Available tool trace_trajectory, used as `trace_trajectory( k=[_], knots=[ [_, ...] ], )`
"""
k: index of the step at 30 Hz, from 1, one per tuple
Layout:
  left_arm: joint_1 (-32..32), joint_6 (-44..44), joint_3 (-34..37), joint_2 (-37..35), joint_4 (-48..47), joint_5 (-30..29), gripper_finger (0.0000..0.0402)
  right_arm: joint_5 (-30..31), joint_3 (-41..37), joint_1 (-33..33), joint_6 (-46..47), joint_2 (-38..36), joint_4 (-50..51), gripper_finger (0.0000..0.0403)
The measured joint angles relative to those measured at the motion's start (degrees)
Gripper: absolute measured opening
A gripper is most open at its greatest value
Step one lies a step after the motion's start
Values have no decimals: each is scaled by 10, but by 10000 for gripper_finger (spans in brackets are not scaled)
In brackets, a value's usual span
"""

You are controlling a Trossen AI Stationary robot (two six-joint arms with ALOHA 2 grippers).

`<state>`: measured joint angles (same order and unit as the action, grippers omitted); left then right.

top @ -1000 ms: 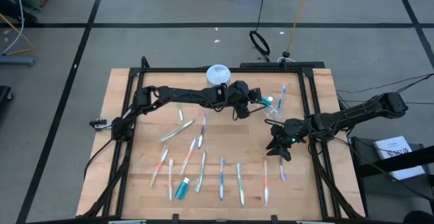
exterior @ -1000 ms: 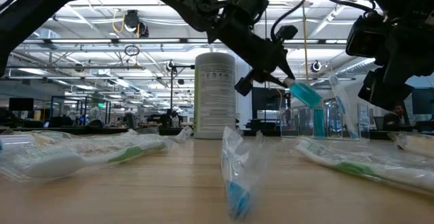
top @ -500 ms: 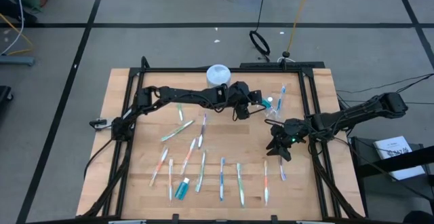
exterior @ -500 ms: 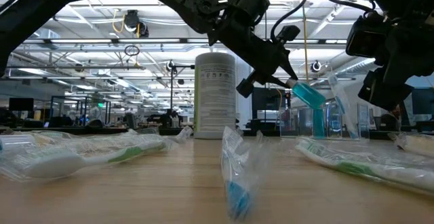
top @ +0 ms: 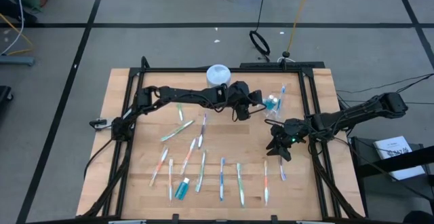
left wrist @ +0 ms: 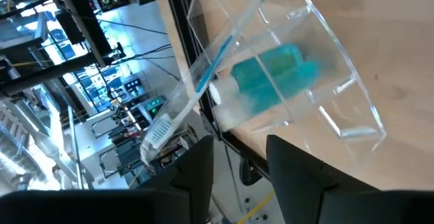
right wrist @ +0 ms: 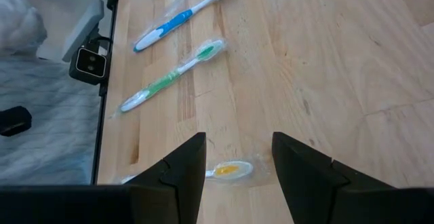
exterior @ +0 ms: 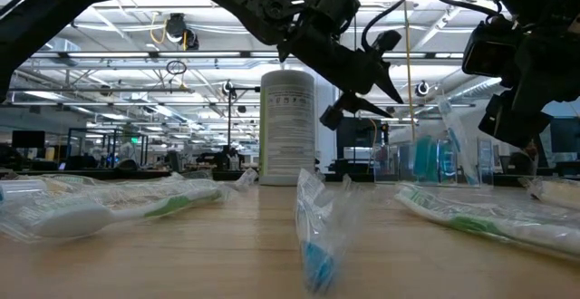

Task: Pick & Place toothbrushing station
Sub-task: Put the blue mouthwash into the transparent organizer, then put the purple toothbrush into the transparent organizer

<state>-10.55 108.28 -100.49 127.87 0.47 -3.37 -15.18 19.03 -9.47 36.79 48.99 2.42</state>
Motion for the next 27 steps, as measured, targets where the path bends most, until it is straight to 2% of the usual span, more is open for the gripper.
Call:
trace_trajectory(
  k=[5, 11, 16, 20, 27],
  knots=[
    [1, -86, 0, 0, 19, 3, 143, 0, 0, 0, 0, 0, 0, 164],
    [1, -308, 0, -6, 58, -5, 143, 0, 0, 0, 0, 0, 0, 164],
    [1, -426, 0, -46, 34, -32, 143, 0, 0, 0, -1, 0, -2, 164],
    [1, -528, 0, -102, -34, -46, 143, 0, 0, 0, -5, 0, -5, 164],
    [0, -688, -1, -227, -223, -48, 143, 2, 0, 1, -21, 0, -9, 164]
  ],
)
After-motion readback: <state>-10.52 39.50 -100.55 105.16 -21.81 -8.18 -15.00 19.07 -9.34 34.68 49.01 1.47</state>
